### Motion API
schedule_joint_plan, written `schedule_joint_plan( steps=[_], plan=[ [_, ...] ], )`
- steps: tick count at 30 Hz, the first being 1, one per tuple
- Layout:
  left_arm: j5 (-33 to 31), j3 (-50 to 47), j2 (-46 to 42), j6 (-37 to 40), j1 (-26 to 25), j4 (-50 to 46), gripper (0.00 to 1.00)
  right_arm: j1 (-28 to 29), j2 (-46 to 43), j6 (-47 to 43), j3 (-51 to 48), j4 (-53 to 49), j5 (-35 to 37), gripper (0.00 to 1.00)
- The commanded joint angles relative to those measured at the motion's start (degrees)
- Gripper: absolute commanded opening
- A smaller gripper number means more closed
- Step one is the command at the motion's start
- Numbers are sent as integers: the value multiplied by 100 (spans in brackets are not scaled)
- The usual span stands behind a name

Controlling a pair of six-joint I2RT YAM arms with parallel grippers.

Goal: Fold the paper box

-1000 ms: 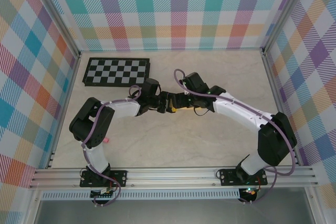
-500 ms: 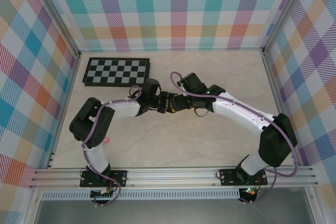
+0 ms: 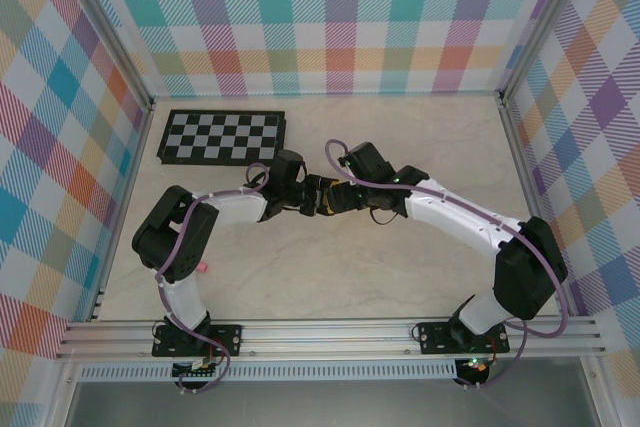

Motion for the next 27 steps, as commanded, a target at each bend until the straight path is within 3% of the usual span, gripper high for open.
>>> schedule_joint_plan(
  steps=[1,6,21,24,27],
  plan=[
    [-242,-143,144,-112,-23,-395,26,44,-6,16,-93,-426,53,75],
    [-238,-143,146,-97,-25,-353,26,-141,-140,-281,234,-811,209,79],
    [-133,-44,249,-1,-25,-200,24,-2396,-1186,370,-306,-652,-2151,88],
    [-131,-45,234,10,-25,-201,24,-3009,-1150,701,-363,-617,-2868,87],
    [-141,-24,222,26,-25,-214,24,-3180,-872,968,-375,-593,-3242,83]
  ],
)
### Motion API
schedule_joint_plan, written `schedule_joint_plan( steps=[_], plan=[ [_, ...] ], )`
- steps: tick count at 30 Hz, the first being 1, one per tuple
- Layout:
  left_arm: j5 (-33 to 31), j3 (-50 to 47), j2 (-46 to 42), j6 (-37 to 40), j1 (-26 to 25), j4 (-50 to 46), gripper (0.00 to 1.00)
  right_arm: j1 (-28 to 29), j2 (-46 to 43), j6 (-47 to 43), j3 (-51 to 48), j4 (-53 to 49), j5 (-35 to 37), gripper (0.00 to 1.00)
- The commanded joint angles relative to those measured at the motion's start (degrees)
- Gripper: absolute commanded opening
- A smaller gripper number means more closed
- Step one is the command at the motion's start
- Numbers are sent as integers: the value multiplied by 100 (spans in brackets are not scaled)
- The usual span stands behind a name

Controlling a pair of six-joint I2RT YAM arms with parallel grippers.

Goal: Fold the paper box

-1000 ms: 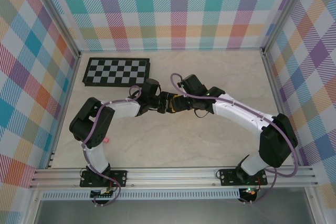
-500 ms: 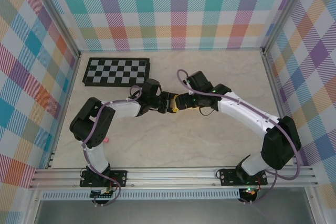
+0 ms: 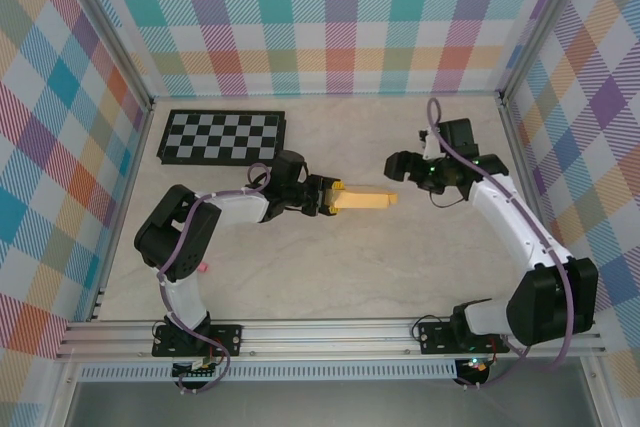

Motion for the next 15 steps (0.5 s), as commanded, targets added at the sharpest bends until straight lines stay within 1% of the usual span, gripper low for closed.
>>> schedule_joint_plan(
  steps=[1,10,15],
  plan=[
    [-133,-23,153,26,2,-398,24,-87,257,519,-144,75,-842,81],
    [-113,-8,153,52,1,-440,24,-87,721,1040,-601,930,-1467,68],
    [-113,-5,160,53,1,-459,23,-87,747,1131,-681,1041,-1562,62]
  ],
)
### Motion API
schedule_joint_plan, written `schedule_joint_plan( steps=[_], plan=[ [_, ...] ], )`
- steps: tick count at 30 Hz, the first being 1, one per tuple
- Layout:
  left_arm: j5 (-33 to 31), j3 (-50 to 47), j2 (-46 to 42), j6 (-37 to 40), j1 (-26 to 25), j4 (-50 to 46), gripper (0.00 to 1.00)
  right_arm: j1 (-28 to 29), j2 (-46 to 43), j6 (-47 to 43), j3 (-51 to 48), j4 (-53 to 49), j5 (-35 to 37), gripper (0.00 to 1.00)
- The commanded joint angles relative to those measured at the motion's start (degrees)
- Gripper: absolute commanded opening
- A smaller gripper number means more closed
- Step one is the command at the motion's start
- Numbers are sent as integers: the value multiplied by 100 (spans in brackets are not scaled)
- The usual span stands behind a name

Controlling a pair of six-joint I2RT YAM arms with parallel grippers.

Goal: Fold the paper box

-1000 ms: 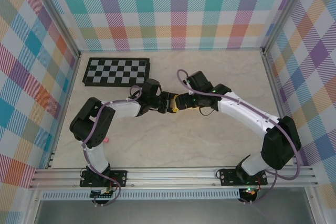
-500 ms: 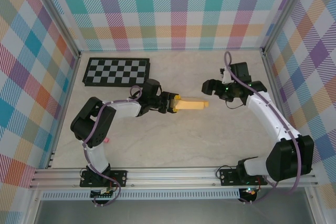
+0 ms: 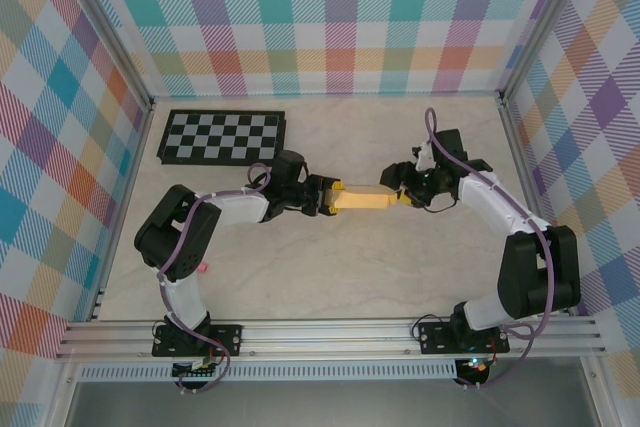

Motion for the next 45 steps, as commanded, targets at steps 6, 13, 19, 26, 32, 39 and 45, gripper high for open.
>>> schedule_joint_plan(
  steps=[6,13,19,26,32,39,45],
  plan=[
    [-109,16,173,42,3,-479,23,11,-85,162,-208,292,-386,57],
    [-106,63,162,84,6,-570,23,11,-141,-177,-427,224,-42,57],
    [-117,96,163,121,4,-644,23,11,-91,-241,-486,292,22,49],
    [-136,96,171,147,2,-677,23,14,-130,4,-766,642,1,43],
    [-131,116,188,164,-6,-702,23,19,-222,488,-1110,1145,-129,40],
    [-124,136,202,174,-16,-717,23,21,-285,636,-1083,1217,-211,41],
    [-126,139,197,174,-25,-712,23,21,-166,656,-1129,1345,-195,40]
  ],
)
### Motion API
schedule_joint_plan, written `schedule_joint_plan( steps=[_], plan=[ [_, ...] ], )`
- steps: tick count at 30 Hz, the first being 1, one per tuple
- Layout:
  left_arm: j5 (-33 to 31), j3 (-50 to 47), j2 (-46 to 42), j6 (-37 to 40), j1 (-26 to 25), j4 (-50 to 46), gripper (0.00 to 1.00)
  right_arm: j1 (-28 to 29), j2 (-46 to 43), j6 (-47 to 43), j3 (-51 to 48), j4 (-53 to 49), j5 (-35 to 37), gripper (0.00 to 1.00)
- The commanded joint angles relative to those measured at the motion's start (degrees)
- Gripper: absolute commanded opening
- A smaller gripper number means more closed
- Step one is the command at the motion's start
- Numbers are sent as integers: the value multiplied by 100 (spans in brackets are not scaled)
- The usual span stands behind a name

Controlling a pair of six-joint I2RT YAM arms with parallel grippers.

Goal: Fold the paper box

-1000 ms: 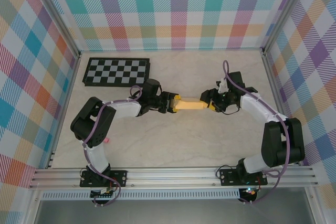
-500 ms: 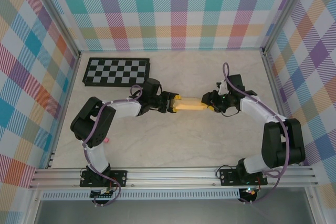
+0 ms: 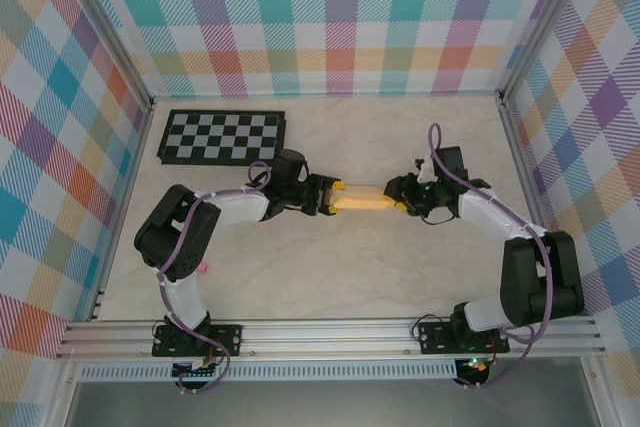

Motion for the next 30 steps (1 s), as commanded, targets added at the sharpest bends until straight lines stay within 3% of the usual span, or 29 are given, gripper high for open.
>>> schedule_joint_plan(
  steps=[1,10,22,30],
  plan=[
    [-126,44,197,-19,-25,-546,23,27,111,57,-115,187,-127,40],
    [-120,83,219,-19,-25,-568,23,90,183,428,-427,662,-154,35],
    [-127,79,223,-10,-25,-581,23,116,9,322,-165,331,-196,38],
    [-136,84,233,-1,-33,-602,23,124,294,426,-428,762,-147,35]
  ],
)
